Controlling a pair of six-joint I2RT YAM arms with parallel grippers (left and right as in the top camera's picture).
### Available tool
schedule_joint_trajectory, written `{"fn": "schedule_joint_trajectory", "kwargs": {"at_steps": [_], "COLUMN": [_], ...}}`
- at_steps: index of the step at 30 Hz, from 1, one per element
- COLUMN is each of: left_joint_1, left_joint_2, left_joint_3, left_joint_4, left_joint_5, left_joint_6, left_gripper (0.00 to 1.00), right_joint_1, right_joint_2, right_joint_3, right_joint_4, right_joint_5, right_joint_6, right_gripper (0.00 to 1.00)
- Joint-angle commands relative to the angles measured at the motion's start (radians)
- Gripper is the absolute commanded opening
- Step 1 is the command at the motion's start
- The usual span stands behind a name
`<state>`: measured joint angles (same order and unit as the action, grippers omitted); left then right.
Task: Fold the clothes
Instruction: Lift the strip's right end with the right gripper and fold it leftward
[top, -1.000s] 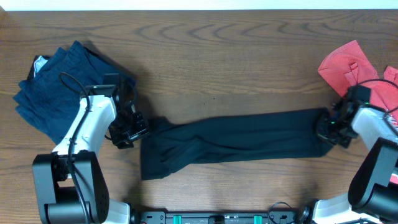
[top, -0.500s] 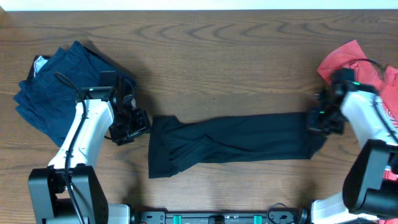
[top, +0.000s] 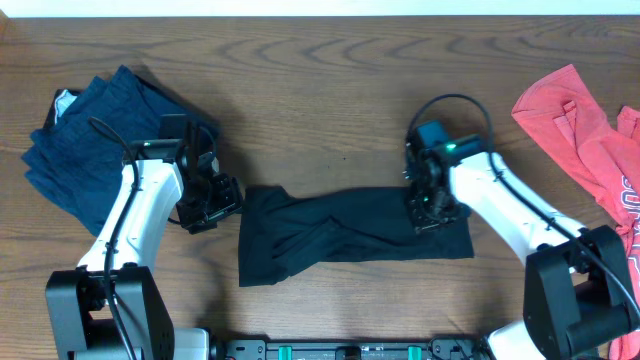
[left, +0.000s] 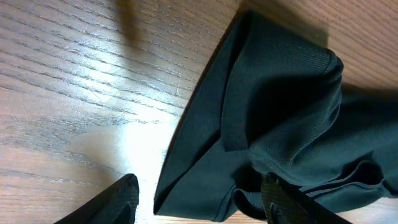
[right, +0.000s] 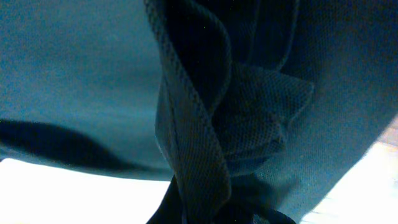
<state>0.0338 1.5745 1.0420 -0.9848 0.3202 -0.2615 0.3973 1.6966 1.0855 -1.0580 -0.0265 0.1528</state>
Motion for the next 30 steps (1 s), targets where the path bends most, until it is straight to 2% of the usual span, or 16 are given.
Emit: {"fn": "schedule_joint_trajectory", "kwargs": {"at_steps": [1, 2, 3, 5, 7, 8, 13, 19, 23, 28, 30], "left_joint_1": [0.004, 0.004, 0.004, 0.004, 0.004, 0.004, 0.004, 0.004, 0.004, 0.004, 0.004], "left_joint_2": [-0.008, -0.008, -0.008, -0.008, -0.008, -0.008, -0.008, -0.008, -0.008, -0.008, -0.008], "left_joint_3": [-0.004, -0.004, -0.004, -0.004, -0.004, -0.004, -0.004, -0.004, -0.004, -0.004, -0.004], "left_joint_4": [-0.001, -0.001, -0.001, -0.001, -0.001, -0.001, -0.006, -0.013, -0.013, -0.013, -0.013], "left_joint_5": [0.012, 0.012, 0.012, 0.012, 0.012, 0.012, 0.012, 0.012, 0.012, 0.012, 0.012], "left_joint_6": [-0.001, -0.001, -0.001, -0.001, -0.001, -0.001, -0.001, -0.001, -0.001, -0.001, -0.001], "left_gripper": [0.65, 0.65, 0.65, 0.65, 0.65, 0.65, 0.65, 0.65, 0.65, 0.65, 0.65], "right_joint_1": [0.056, 0.069, 0.082, 0.102, 0.116, 0.120, 0.121, 0.120, 0.120, 0.127, 0.127], "right_joint_2": [-0.025, -0.025, -0.025, -0.025, -0.025, -0.025, -0.025, -0.025, -0.025, -0.020, -0.013], "right_joint_3": [0.014, 0.014, 0.014, 0.014, 0.014, 0.014, 0.014, 0.014, 0.014, 0.012, 0.012], "right_joint_4": [-0.001, 0.000, 0.005, 0.022, 0.060, 0.084, 0.158, 0.103, 0.108, 0.134, 0.133], "right_joint_5": [-0.006, -0.007, -0.010, -0.044, -0.109, -0.146, -0.227, -0.080, -0.074, -0.066, -0.055], "right_joint_6": [0.042, 0.048, 0.066, 0.082, 0.083, 0.085, 0.130, 0.162, 0.166, 0.166, 0.167], "right_gripper": [0.01, 0.02, 0.10, 0.39, 0.53, 0.57, 0.59, 0.63, 0.74, 0.68, 0.56]}}
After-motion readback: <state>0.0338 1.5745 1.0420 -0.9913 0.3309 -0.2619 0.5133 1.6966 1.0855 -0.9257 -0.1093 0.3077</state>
